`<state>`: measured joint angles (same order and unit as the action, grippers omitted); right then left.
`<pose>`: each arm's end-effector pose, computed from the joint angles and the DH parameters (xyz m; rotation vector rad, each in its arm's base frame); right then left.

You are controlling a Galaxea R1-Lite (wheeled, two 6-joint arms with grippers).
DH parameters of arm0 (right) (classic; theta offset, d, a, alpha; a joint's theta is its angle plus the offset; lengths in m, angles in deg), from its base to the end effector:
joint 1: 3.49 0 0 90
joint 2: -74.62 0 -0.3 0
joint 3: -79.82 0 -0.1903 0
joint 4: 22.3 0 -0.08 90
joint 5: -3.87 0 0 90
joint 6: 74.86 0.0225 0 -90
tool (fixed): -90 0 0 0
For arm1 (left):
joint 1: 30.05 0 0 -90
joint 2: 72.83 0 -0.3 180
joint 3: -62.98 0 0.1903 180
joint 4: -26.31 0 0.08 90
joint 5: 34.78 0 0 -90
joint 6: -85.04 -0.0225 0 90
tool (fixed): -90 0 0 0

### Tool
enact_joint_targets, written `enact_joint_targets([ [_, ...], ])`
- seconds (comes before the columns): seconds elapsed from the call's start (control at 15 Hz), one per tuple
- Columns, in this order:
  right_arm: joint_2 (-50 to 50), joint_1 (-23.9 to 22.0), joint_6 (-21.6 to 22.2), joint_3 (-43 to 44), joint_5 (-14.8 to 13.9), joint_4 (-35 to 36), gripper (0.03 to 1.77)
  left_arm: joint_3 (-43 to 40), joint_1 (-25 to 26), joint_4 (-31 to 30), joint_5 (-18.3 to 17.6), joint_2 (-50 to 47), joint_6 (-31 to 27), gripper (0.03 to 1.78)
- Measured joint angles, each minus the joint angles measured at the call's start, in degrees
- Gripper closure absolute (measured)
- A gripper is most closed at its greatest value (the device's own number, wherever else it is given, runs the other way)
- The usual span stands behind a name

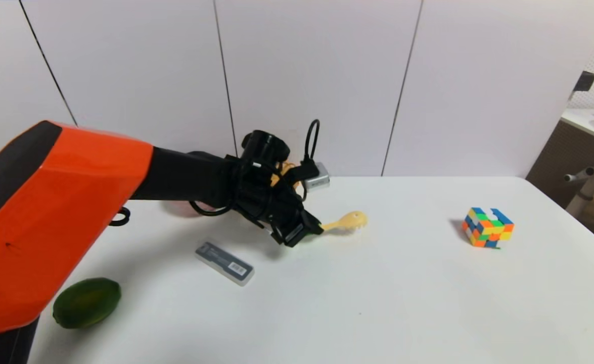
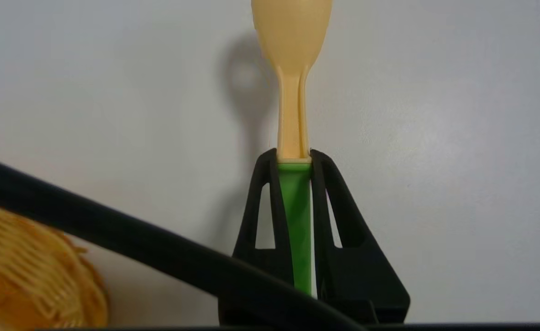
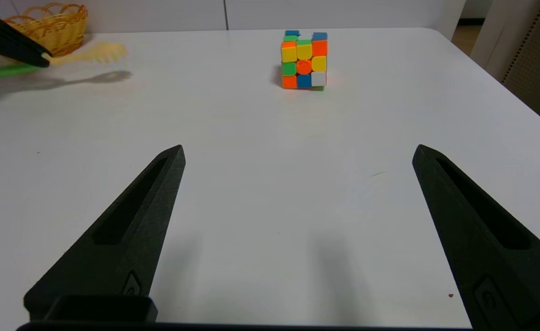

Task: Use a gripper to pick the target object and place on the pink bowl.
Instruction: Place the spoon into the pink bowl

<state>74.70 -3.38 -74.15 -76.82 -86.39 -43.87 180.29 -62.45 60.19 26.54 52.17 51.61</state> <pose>-0.0230 -0.0001 0.0786 0.0125 -0.0327 -0.0024 0.3617 -0.2424 0.1541 0.5267 0.4408 -1.2091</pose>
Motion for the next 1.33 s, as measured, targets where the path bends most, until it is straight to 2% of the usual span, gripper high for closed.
enact_joint_targets([
  [0.2,0.00,0.00,-0.02,0.00,0.00,0.00,0.09,0.16,1.16,0.09,1.16,-4.67,0.11,1.62],
  [0.33,0.00,0.00,0.00,0.00,0.00,0.02,0.09,0.24,3.63,0.11,4.40,-8.33,0.22,1.62],
  [0.6,0.00,0.02,0.00,0.00,0.02,-0.01,0.09,-0.84,14.17,0.30,6.42,-14.17,0.30,1.62],
  [0.8,0.00,0.02,0.00,0.00,0.02,0.02,0.09,-3.18,23.70,0.11,6.45,-16.68,1.49,1.62],
  [0.93,0.00,0.02,0.00,0.00,0.00,0.00,0.09,-4.22,28.20,-0.50,6.17,-16.98,1.84,1.62],
  [1.2,0.00,0.02,-0.02,0.00,0.02,0.02,0.09,-4.89,32.00,-8.74,2.67,-13.70,3.33,1.62],
  [1.33,0.00,-0.01,0.00,0.00,0.02,0.00,0.09,-5.74,32.27,-10.34,1.24,-12.02,3.63,1.62],
])
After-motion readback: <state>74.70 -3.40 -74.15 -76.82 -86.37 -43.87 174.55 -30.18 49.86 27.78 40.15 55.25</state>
